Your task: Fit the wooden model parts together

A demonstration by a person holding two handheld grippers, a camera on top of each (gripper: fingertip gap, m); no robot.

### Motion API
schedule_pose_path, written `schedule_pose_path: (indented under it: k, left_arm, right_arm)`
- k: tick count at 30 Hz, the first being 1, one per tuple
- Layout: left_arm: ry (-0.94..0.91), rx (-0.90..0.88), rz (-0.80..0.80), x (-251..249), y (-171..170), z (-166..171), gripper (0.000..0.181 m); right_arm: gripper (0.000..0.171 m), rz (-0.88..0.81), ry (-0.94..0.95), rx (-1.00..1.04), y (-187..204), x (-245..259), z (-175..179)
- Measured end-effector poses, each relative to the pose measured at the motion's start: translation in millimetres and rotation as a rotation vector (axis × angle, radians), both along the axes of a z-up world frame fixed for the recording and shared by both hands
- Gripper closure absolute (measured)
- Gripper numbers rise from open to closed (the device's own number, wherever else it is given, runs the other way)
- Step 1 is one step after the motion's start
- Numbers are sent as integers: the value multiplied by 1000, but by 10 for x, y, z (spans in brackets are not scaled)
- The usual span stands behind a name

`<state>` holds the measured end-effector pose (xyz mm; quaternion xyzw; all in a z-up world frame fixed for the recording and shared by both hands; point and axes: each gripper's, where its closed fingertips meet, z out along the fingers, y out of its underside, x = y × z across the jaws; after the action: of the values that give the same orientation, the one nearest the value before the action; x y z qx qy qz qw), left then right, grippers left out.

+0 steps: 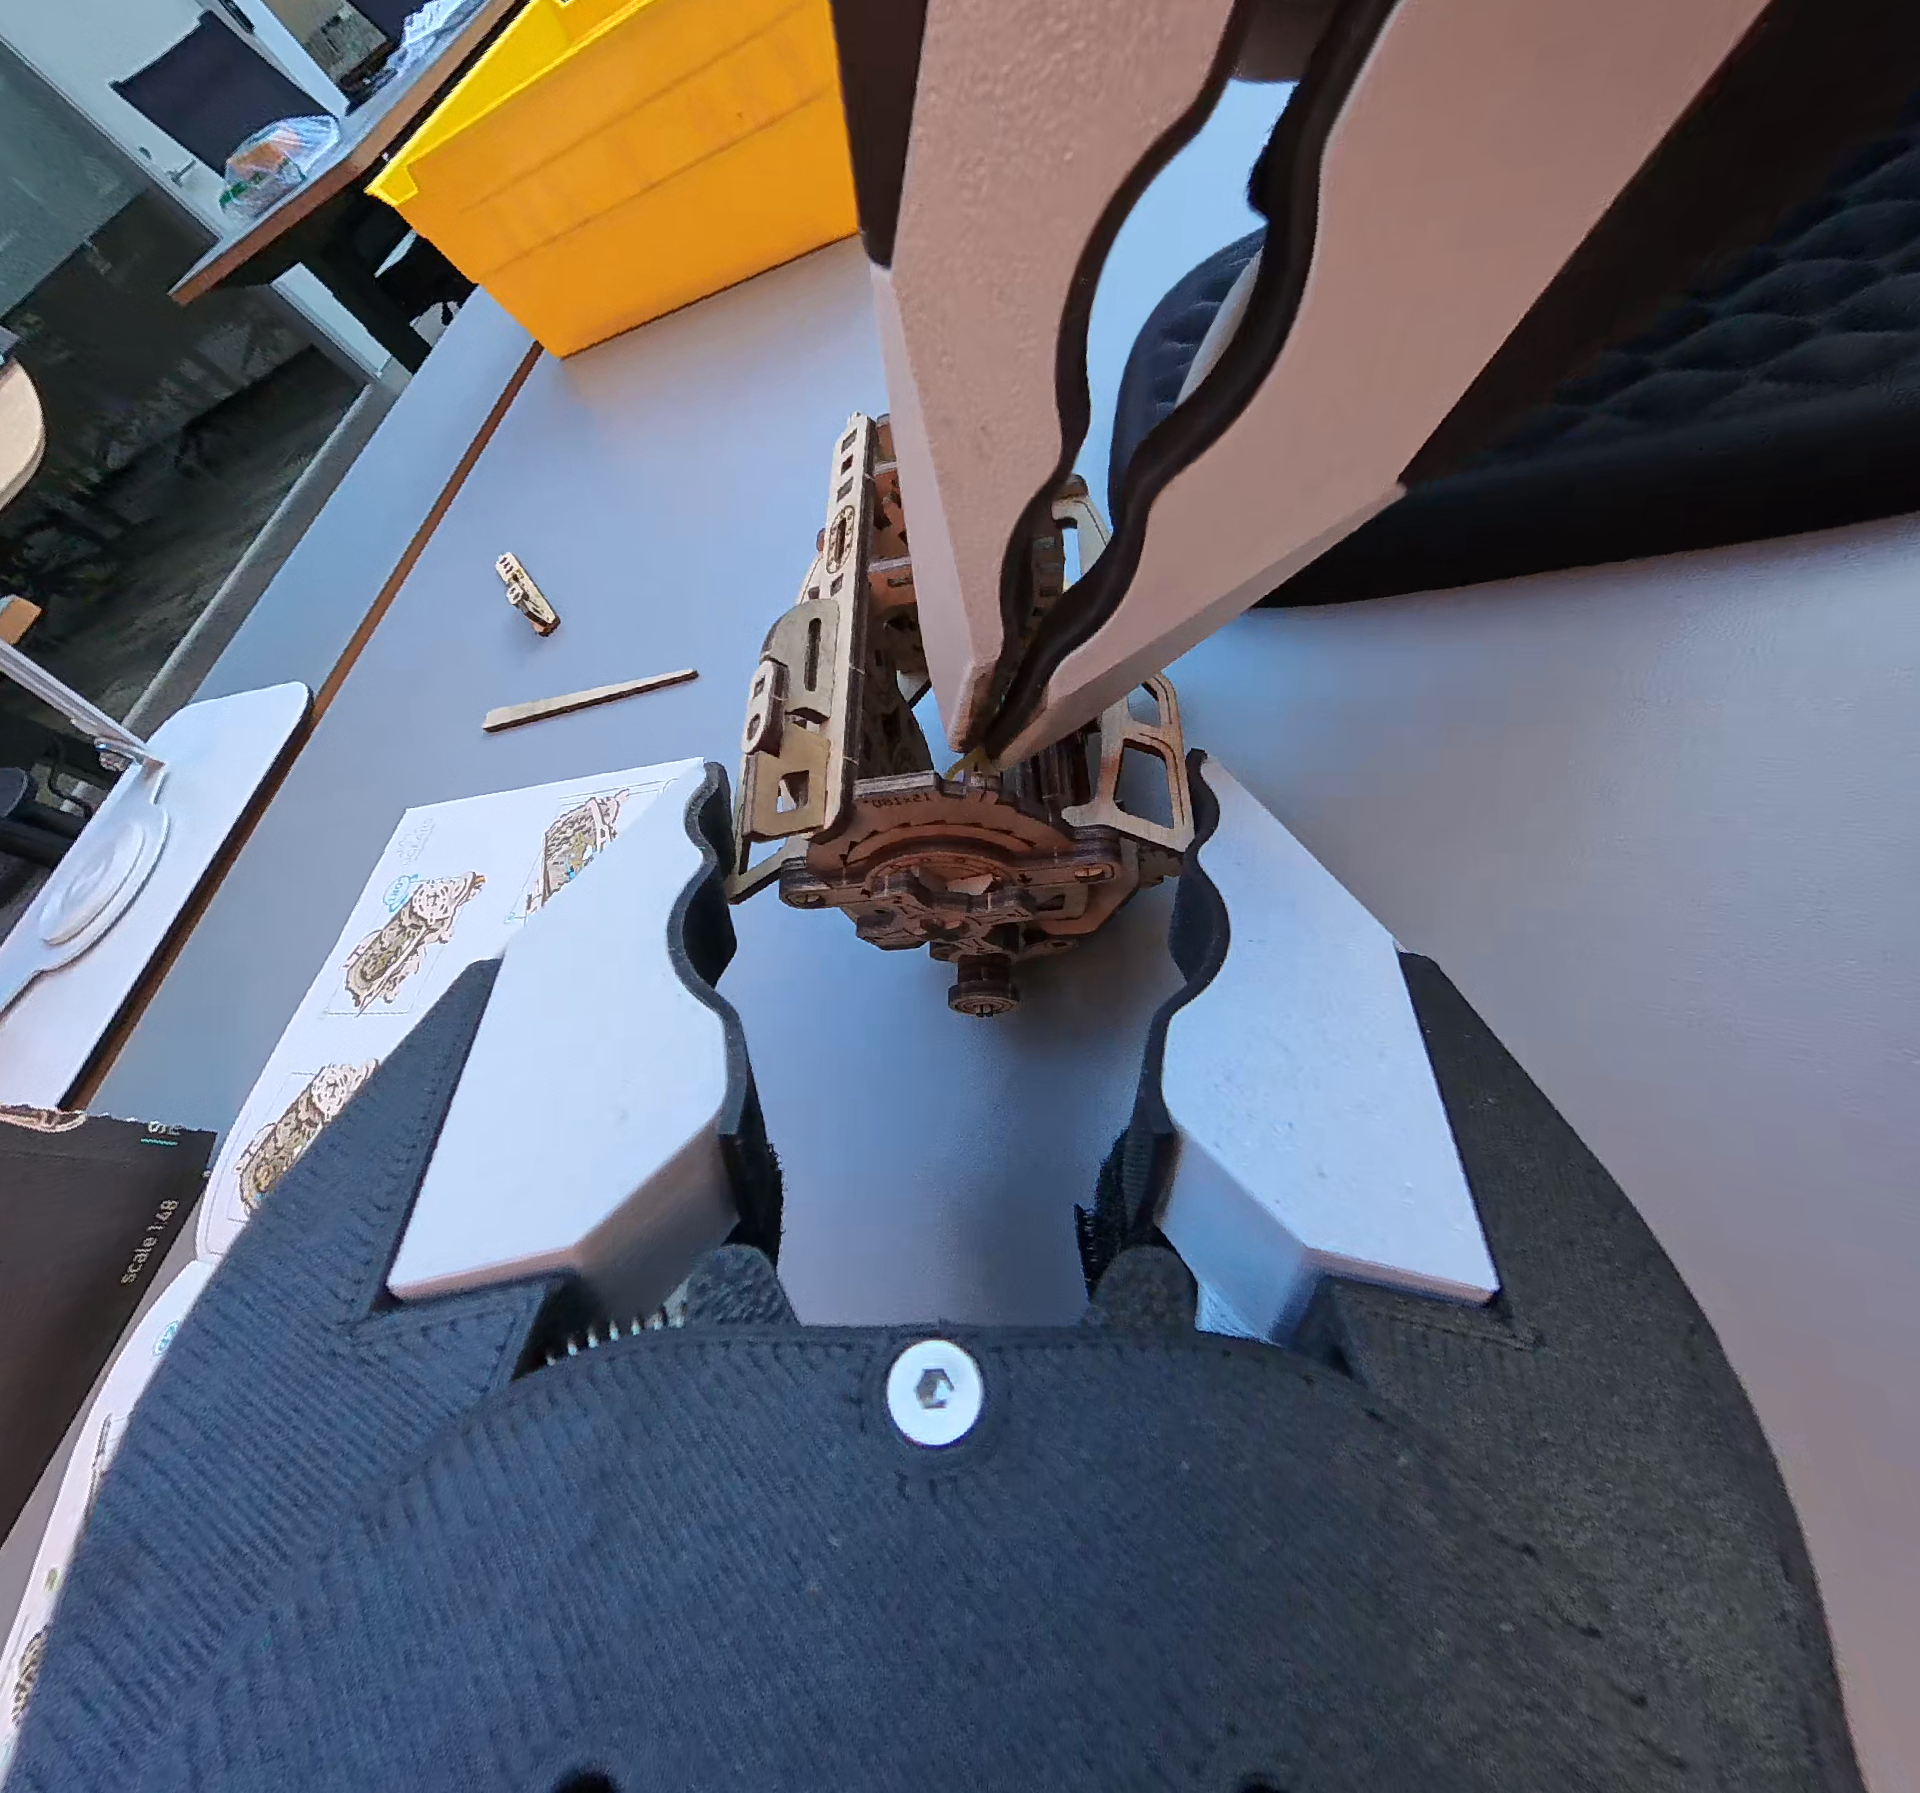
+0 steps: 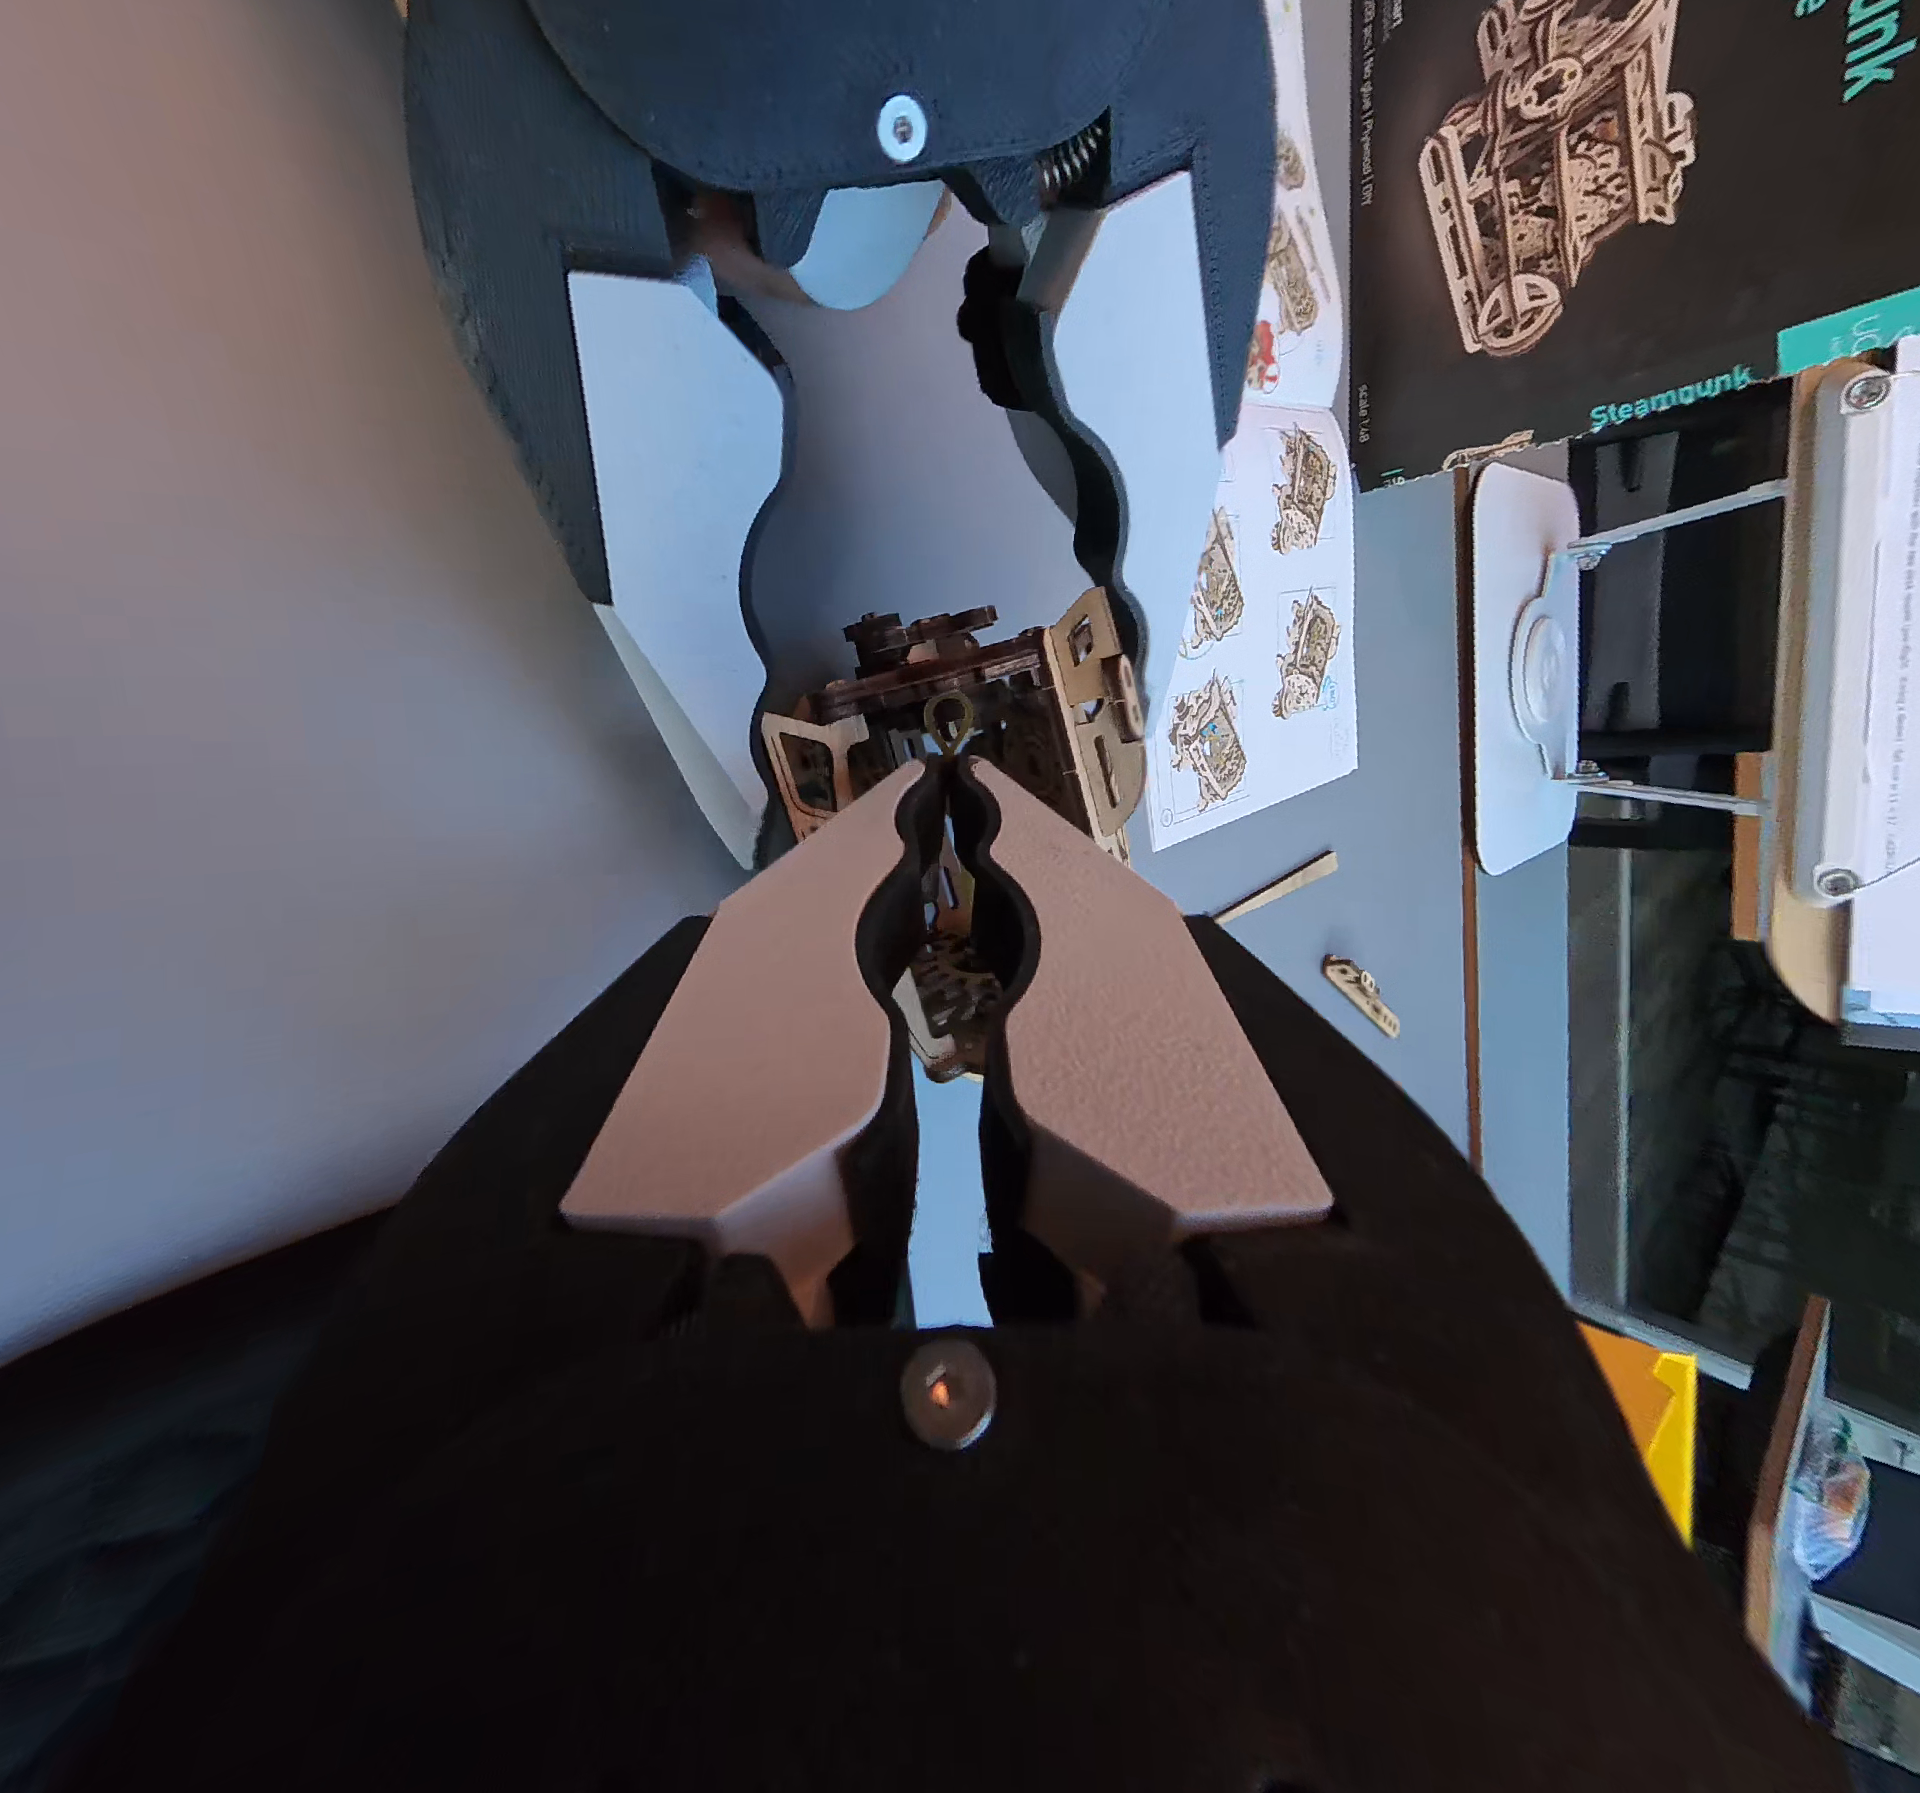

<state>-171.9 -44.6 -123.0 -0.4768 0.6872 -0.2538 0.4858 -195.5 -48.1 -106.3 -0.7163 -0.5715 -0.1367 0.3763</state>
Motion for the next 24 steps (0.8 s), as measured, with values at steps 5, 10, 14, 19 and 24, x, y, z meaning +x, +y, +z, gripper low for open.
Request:
schedule_pose_path:
  k: [5,10,14,19,24]
  left_arm:
    - [1,11,5,-3,-2,1,97]
    - [3,21,6,-1,-12,1,97]
    - [4,14,4,5,-32,1,97]
    - [5,-2,6,7,-28,1,97]
    - [7,4,6,6,-31,1,97]
  right_arm:
    - [171,-24,-8,-19,8,6,18]
    - [171,-40,-37,-18,-2,3,-2]
    - [171,-52,-64,6,10,22,12]
    - [171,-46,-110,37,1,25,-28]
    - [171,-55,-105,54,40,34,-15]
